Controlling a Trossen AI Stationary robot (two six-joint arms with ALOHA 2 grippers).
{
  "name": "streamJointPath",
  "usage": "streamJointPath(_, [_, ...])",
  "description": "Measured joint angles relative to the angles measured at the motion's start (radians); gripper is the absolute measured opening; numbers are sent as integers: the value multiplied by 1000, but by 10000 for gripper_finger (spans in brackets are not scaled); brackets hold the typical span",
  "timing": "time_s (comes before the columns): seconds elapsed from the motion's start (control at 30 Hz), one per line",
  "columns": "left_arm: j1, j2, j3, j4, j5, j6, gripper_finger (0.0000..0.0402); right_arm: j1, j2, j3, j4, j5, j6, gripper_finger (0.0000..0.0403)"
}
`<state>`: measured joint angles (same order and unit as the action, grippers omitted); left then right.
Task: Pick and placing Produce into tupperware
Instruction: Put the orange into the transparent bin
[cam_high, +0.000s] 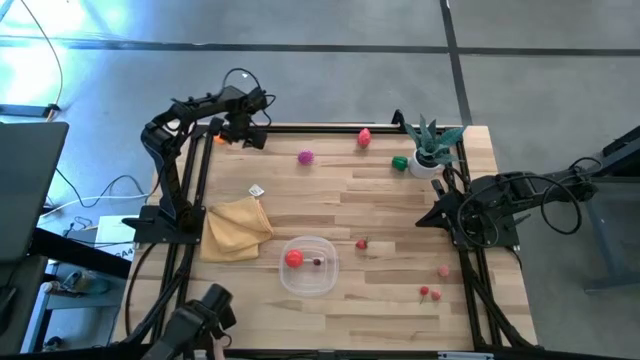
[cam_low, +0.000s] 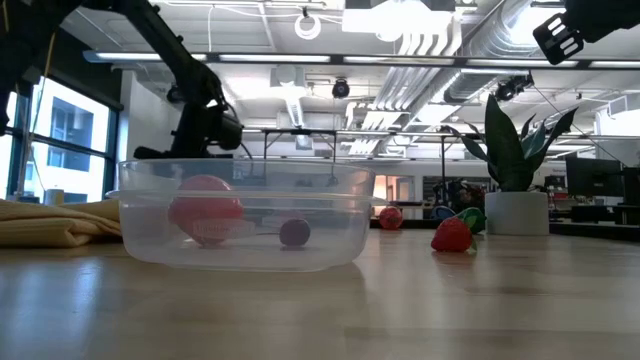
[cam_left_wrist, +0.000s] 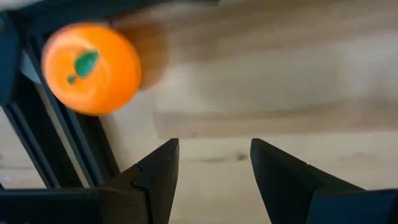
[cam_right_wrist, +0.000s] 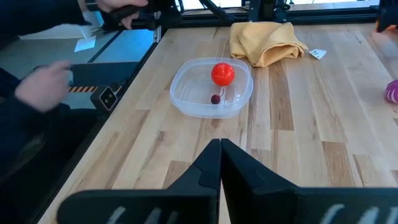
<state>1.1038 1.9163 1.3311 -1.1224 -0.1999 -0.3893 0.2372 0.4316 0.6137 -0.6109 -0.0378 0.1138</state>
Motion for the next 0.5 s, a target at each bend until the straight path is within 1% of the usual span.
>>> streamJointPath(0.13, [8, 0, -2, -15, 29, 143, 189, 0, 0, 0, 0, 0, 0, 0])
streamJointPath(0.2, [8, 0, -2, -21, 47, 176, 189, 0, 0, 0, 0, 0, 0, 0])
streamJointPath(0.43, [1, 0, -2, 14, 59, 173, 189, 0, 0, 0, 0, 0, 1, 0])
streamJointPath(0.5, [1, 0, -2, 32, 59, 150, 189, 0, 0, 0, 0, 0, 0, 0])
